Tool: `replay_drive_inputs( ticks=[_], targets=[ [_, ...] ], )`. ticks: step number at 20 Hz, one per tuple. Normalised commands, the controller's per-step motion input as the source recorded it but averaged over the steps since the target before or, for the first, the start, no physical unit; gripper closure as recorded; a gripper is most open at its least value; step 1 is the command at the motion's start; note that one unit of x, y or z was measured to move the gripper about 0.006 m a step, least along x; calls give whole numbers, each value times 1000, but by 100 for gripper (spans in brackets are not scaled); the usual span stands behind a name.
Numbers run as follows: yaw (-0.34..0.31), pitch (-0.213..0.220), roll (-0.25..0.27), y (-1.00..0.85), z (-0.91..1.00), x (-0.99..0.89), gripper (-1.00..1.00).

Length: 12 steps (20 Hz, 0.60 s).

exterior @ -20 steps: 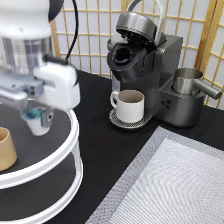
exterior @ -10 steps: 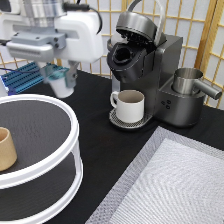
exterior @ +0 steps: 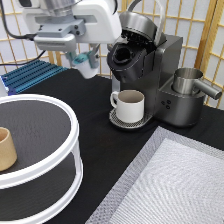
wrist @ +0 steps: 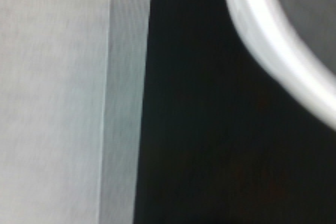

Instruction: Make coffee

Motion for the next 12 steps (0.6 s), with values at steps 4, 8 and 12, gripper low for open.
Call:
replay_drive_inputs(
  ticks=[4, 8, 12],
  targets=[
    [0, 36, 271, 578, 521, 180, 100],
    [6, 23, 273, 396, 503, 70, 100],
    [33, 2, 146, 224, 118, -72, 100]
  ],
)
